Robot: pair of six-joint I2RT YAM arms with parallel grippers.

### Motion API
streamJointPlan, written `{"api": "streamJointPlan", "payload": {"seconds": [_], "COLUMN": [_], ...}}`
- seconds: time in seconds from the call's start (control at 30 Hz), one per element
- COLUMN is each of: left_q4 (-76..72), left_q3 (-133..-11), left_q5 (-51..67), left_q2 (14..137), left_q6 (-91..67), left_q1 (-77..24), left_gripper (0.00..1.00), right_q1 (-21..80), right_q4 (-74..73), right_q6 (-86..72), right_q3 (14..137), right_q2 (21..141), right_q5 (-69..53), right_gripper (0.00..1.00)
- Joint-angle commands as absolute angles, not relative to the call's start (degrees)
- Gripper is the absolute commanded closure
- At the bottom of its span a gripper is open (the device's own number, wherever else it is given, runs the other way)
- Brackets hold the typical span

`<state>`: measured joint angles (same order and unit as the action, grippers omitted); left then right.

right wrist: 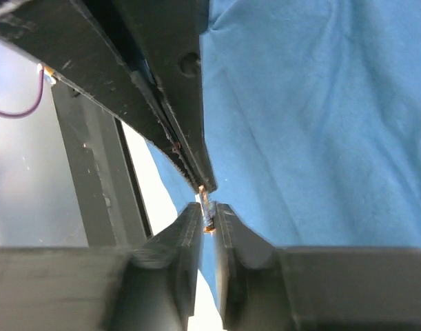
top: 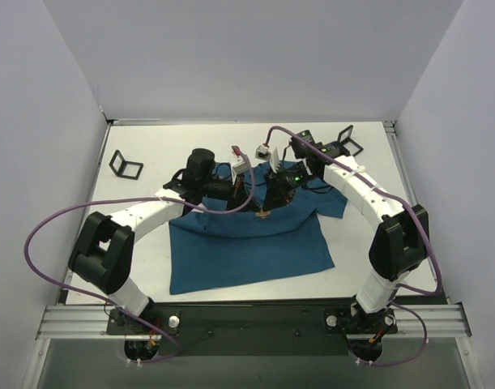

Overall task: Remove the brooch from the garment
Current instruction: Place the brooch in the brooch box.

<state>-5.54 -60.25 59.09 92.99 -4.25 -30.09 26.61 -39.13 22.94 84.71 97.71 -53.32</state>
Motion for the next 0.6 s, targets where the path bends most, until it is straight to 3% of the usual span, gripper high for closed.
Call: {"api": "streamJointPlan", "payload": {"seconds": [0.0, 0.13, 0.3, 0.4, 0.5, 0.57], "left_q4": [-0.3, 3.2, 4.3, 3.2, 1.0, -1.1], "left_q3": [-62.6, -63.2, -63.0, -61.4, -58.6, -57.3], "left_q5": [45.2, 32.4, 15.8, 9.1, 1.6, -2.2], "left_q2": [86.5, 83.8, 81.7, 80.6, 79.6, 79.5], "left_q6": [4.5, 9.3, 17.0, 21.7, 26.8, 29.3], "left_q1": [-30.3, -29.7, -29.3, -29.0, -28.0, -26.6], "left_gripper": [1.00, 1.00, 1.00, 1.00, 1.00, 1.00], "right_q1": [24.5, 20.8, 18.5, 18.5, 18.5, 18.5], "right_q4": [-41.9, -43.2, -45.7, -46.8, -46.9, -46.9], "right_q6": [23.7, 23.6, 26.4, 27.6, 28.2, 28.4], "right_q3": [88.1, 90.0, 89.3, 86.9, 84.7, 83.9], "right_q2": [96.3, 94.9, 92.3, 90.8, 89.5, 89.1], "right_q5": [-52.3, -53.0, -50.7, -49.0, -47.4, -46.3], "right_gripper": [0.77, 0.59, 0.51, 0.38, 0.02, 0.00]}}
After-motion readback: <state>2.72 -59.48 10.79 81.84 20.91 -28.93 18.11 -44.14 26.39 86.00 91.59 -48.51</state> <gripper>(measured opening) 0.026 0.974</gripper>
